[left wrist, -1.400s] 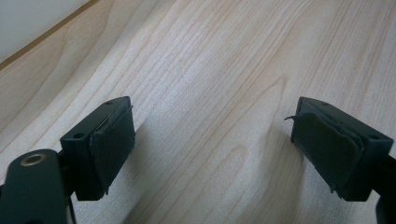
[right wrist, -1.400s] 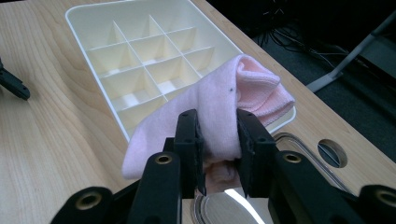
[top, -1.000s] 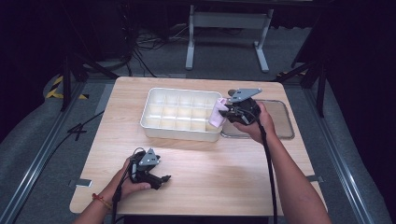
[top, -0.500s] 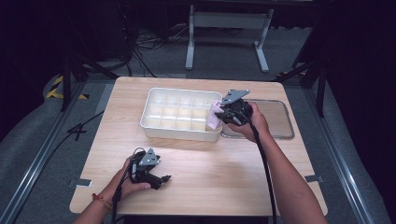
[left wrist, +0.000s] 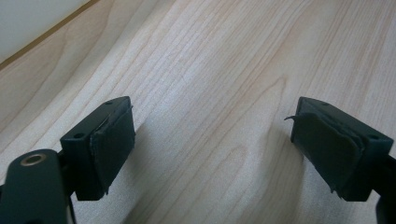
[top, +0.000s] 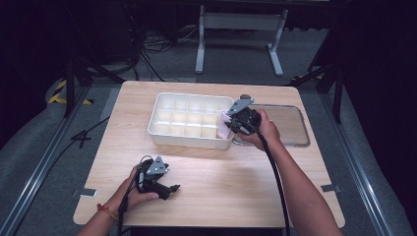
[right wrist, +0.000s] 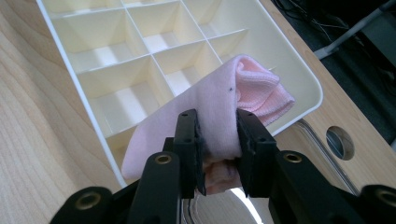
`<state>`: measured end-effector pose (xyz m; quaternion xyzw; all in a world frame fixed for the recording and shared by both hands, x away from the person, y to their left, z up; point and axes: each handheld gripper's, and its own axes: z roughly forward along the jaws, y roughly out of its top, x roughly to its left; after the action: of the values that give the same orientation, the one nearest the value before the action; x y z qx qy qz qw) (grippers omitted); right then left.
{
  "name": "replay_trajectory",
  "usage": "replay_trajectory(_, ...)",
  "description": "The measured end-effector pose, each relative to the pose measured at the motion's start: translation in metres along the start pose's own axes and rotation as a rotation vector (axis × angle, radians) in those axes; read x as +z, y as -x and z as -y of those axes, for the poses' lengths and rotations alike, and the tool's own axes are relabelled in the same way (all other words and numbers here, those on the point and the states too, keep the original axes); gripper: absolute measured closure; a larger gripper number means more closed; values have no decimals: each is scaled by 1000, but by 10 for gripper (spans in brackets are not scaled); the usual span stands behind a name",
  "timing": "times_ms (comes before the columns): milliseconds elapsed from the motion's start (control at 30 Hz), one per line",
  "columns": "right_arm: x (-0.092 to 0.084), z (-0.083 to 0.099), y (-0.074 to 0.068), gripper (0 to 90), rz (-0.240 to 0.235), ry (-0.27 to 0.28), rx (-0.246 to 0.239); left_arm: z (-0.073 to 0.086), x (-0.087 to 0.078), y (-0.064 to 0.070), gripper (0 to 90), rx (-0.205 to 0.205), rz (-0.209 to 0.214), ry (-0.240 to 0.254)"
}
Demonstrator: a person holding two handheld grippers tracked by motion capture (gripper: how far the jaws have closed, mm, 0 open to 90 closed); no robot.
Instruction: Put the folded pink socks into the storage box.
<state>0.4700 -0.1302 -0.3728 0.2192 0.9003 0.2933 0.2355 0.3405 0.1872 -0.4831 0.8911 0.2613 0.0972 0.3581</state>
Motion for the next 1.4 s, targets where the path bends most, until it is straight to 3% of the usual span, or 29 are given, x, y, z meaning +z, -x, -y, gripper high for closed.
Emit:
replay_trajectory(300, 8, 2, -4, 716, 5, -19, -3, 0, 0, 0, 137, 0, -1, -3)
replay_trajectory(533, 16, -1, -11, 714, 11, -51, -45, 0, 0, 0, 137, -4, 1, 1)
replay_trajectory(833, 28, 5, -16, 715, -37, -85, -53, 0, 0, 0, 137, -3, -1, 1)
replay_trajectory(1133, 32, 7, -11, 723, -102, -104, -43, 0, 0, 0, 137, -4, -1, 1)
replay_trajectory(1200, 34, 6, -6, 727, -139, -113, -20, 0, 0, 0, 137, -4, 1, 3)
replay_trajectory(1400, 39, 4, 1, 745, -198, -150, -14, 0, 0, 0, 137, -4, 1, 2)
